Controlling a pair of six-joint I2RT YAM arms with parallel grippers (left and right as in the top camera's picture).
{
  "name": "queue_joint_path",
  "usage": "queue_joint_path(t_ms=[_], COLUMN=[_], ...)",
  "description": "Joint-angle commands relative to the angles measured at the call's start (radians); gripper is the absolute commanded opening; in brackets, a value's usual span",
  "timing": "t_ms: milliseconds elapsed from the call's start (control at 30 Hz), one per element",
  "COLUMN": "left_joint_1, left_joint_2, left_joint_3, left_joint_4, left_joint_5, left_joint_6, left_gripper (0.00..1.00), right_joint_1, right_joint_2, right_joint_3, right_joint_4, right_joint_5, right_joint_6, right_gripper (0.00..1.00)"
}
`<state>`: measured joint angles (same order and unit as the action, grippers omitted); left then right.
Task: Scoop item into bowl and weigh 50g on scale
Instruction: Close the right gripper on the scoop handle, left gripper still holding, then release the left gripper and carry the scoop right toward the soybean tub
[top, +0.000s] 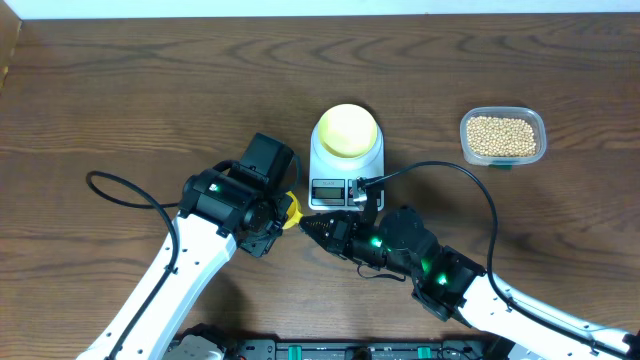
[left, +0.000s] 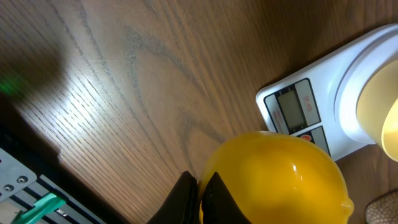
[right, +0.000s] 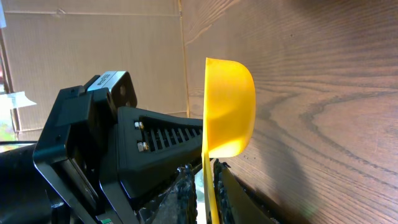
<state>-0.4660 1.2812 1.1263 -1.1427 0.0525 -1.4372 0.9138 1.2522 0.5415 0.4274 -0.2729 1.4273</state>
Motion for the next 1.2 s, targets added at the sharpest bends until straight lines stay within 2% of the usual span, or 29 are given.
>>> queue_joint_path(t_ms=[0, 200, 400, 767, 1167], left_joint_1=[-0.002, -0.002, -0.002, -0.002, -0.002], left_joint_2=[0.006, 0.006, 0.006, 0.006, 0.006], left_joint_3=[-0.01, -0.01, -0.01, -0.01, -0.01], left_joint_4=[-0.005, -0.004, -0.004, -0.005, -0.005], left_joint_5=[-0.02, -0.02, -0.02, -0.02, -0.02], left_joint_6=[0.033, 0.05, 0.054, 0.076, 0.076], left_gripper=[0.07, 0.07, 0.07, 0.07, 0.07], right_joint_1=[0.004, 0.004, 0.004, 0.004, 0.004], right_joint_2=[0.003, 0.003, 0.003, 0.003, 0.003], right_joint_3=[0.014, 0.014, 0.014, 0.014, 0.014], right_joint_4=[-0.001, -0.002, -0.002, -0.002, -0.005], right_joint_5=[0.017, 0.021, 0.021, 0.028, 0.029], right_joint_6=[-0.03, -0.031, -0.031, -0.03, -0.03], right_gripper=[0.11, 0.11, 0.07, 0.08, 0.01])
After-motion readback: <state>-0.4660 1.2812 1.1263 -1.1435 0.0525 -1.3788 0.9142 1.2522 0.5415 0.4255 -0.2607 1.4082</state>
